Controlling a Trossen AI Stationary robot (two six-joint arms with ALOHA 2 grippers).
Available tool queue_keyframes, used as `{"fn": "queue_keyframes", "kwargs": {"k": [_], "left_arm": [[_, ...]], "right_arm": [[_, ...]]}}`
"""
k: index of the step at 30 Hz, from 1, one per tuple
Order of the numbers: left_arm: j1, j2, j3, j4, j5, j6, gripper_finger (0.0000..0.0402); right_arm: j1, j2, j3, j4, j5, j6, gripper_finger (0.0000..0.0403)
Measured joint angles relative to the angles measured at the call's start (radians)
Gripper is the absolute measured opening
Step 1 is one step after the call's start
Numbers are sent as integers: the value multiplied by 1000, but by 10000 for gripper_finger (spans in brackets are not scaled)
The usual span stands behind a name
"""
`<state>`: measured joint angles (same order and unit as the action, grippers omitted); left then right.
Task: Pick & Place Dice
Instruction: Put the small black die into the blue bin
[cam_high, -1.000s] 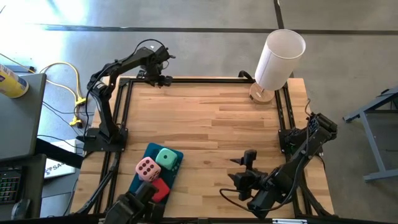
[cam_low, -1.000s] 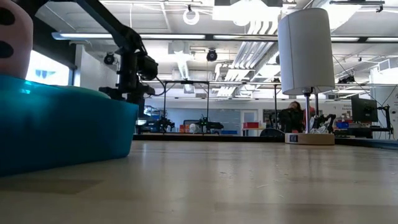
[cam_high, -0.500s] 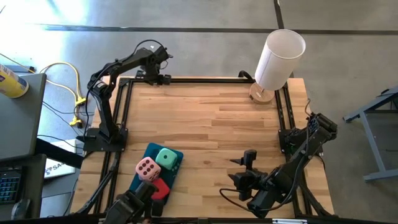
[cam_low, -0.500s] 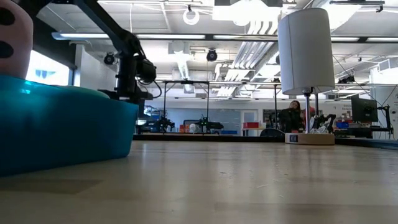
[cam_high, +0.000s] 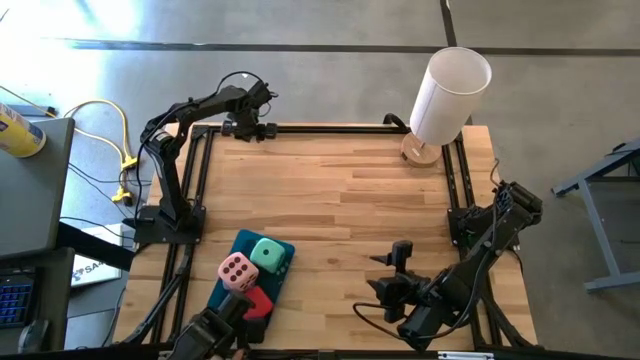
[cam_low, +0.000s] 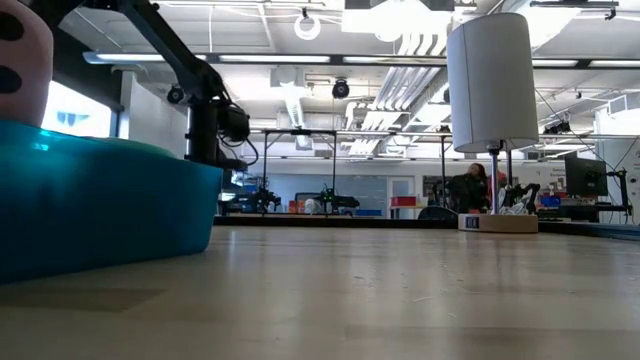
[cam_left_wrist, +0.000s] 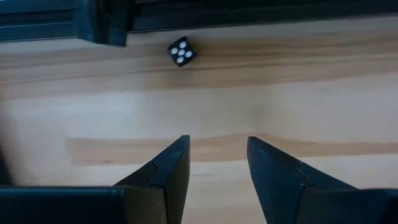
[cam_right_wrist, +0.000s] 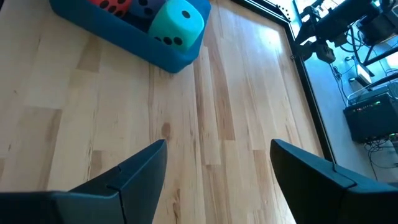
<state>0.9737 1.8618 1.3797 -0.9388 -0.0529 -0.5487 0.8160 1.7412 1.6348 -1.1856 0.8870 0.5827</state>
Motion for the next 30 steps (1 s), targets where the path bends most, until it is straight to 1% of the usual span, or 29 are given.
{"fn": "queue_keyframes", "kwargs": {"k": [5,9,16,19,25,30], "left_arm": [[11,0,-49,67,33,-31,152],[23,0,-76,105,33,-35,152],[26,0,-82,207,30,-48,152],[26,0,-82,215,28,-55,152],[26,0,-94,211,10,-62,152],[26,0,-109,209,-68,-95,152]], "right_arm": [[0,0,0,-3,0,8,277],[0,0,0,-22,0,23,277],[0,0,0,-25,0,24,277],[0,0,0,-29,0,26,277],[0,0,0,-36,2,26,277],[0,0,0,-40,4,26,277]]}}
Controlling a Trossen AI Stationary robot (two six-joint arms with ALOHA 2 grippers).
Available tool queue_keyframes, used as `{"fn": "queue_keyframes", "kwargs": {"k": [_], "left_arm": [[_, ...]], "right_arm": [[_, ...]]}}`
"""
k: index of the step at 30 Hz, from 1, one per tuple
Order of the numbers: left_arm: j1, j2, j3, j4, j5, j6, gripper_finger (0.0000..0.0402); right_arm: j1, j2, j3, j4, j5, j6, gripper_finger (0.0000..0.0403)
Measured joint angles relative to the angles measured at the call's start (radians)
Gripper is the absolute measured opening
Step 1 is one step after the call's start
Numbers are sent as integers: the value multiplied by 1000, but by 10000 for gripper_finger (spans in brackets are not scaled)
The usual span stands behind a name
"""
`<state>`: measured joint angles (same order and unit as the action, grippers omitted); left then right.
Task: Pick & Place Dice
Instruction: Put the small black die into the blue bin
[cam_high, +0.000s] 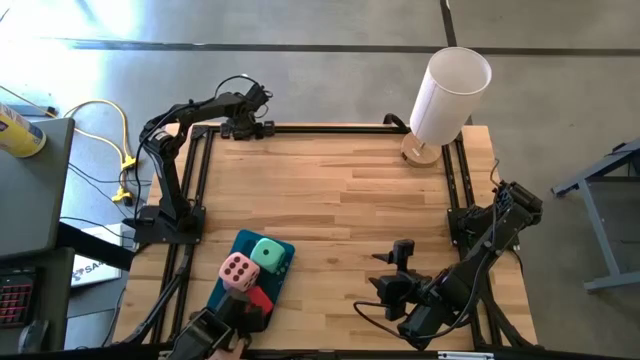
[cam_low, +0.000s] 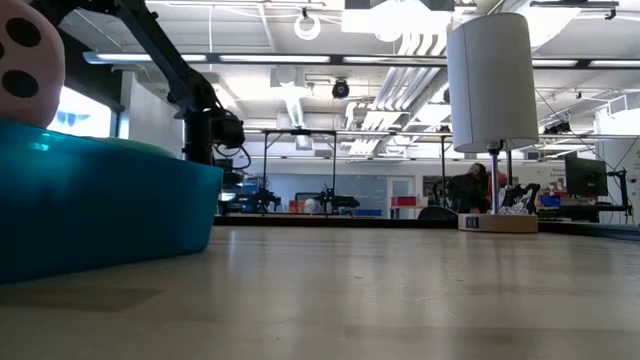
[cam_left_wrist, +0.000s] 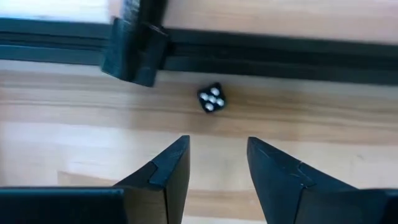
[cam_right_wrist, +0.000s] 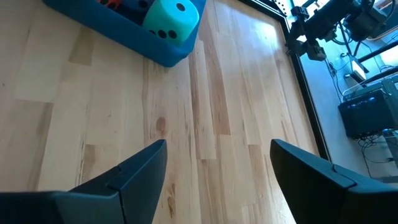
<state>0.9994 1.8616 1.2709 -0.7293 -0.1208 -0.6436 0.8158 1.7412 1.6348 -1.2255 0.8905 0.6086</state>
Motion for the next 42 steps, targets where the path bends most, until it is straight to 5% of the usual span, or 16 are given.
{"fn": "queue_keyframes", "kwargs": {"k": [42], "left_arm": [[4,53,0,95,-98,-16,152]], "right_arm": [[0,0,0,-7,0,0,277]]}}
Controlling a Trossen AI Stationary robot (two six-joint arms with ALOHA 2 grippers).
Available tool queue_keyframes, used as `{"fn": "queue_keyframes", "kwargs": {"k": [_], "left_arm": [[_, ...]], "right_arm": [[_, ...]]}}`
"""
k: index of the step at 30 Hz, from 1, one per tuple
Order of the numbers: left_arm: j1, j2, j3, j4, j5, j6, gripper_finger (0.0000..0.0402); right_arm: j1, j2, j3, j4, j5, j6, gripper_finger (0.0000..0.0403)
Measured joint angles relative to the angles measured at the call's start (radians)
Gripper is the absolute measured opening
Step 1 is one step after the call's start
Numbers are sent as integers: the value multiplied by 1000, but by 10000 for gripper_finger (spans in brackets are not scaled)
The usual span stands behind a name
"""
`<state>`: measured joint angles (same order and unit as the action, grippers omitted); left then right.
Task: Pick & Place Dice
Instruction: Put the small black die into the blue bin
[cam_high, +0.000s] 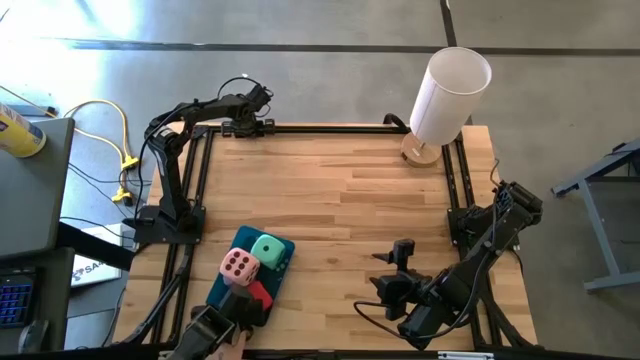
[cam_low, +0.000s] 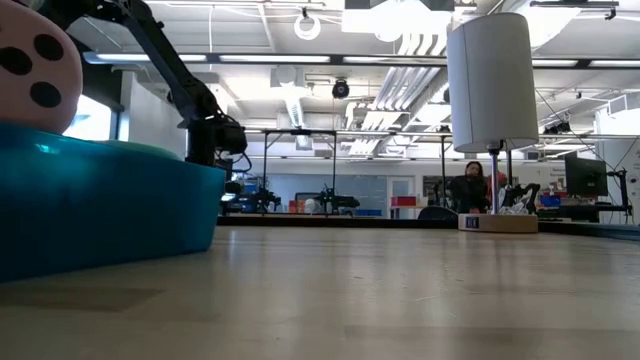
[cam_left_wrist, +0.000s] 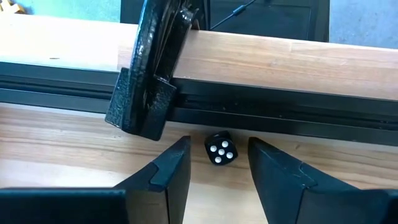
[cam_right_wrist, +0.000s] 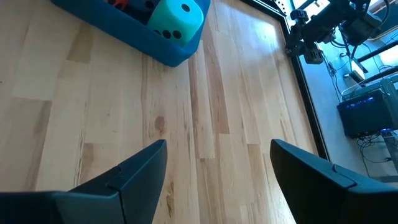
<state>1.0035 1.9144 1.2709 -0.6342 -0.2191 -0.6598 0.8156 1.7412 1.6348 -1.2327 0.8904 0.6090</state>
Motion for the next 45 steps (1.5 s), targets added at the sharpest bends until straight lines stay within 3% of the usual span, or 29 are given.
{"fn": "queue_keyframes", "kwargs": {"k": [6,17,36,45], "left_arm": [[0,0,0,0,0,-1,143],[0,0,0,1,-6,-7,62],[-36,-12,0,-33,11,60,56],[-131,-156,0,-62,-16,117,56]], "right_arm": [[0,0,0,0,0,0,277],[0,0,0,2,0,0,277],[0,0,0,2,-3,26,277],[0,0,0,2,-9,49,277]]}}
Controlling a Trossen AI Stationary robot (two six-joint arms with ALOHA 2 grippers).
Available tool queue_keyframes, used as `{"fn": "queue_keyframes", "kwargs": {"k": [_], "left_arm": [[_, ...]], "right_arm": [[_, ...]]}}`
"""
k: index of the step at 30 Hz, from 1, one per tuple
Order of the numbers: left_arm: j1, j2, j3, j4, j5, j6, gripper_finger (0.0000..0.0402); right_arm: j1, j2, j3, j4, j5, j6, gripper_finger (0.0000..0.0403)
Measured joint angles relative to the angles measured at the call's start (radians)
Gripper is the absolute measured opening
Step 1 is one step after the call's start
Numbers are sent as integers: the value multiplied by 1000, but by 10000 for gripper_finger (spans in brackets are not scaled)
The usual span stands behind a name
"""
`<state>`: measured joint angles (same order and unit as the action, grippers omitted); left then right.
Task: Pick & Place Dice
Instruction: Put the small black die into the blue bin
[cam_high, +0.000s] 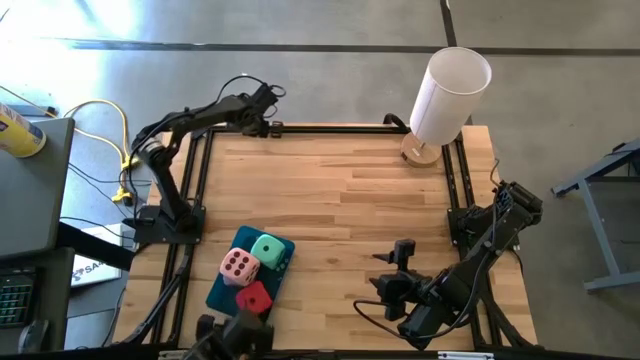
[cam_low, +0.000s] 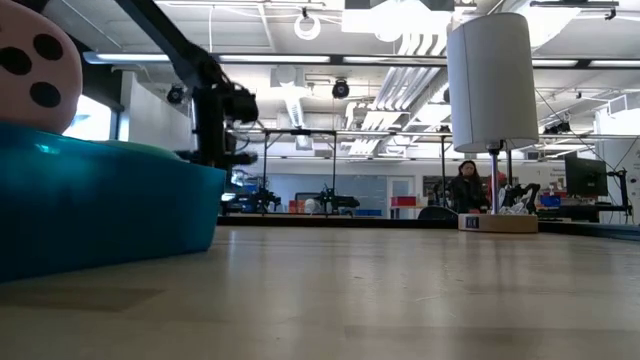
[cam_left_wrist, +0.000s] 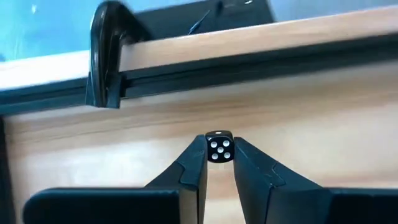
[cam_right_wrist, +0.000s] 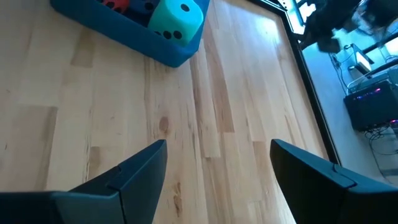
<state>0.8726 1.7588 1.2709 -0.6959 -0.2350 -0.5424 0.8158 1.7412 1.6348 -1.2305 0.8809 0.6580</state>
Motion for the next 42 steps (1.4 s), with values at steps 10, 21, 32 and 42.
{"fn": "queue_keyframes", "kwargs": {"k": [10,21,32,42], "left_arm": [[-215,-250,0,-185,1,128,55],[-652,-426,0,-409,4,102,55],[-1175,-436,0,-423,109,-56,57],[-1437,-435,0,-293,96,-132,58]], "right_arm": [[0,0,0,31,-13,4,277],[1,0,0,60,-52,91,277],[46,0,0,204,-51,99,277],[88,3,0,295,-49,104,277]]}}
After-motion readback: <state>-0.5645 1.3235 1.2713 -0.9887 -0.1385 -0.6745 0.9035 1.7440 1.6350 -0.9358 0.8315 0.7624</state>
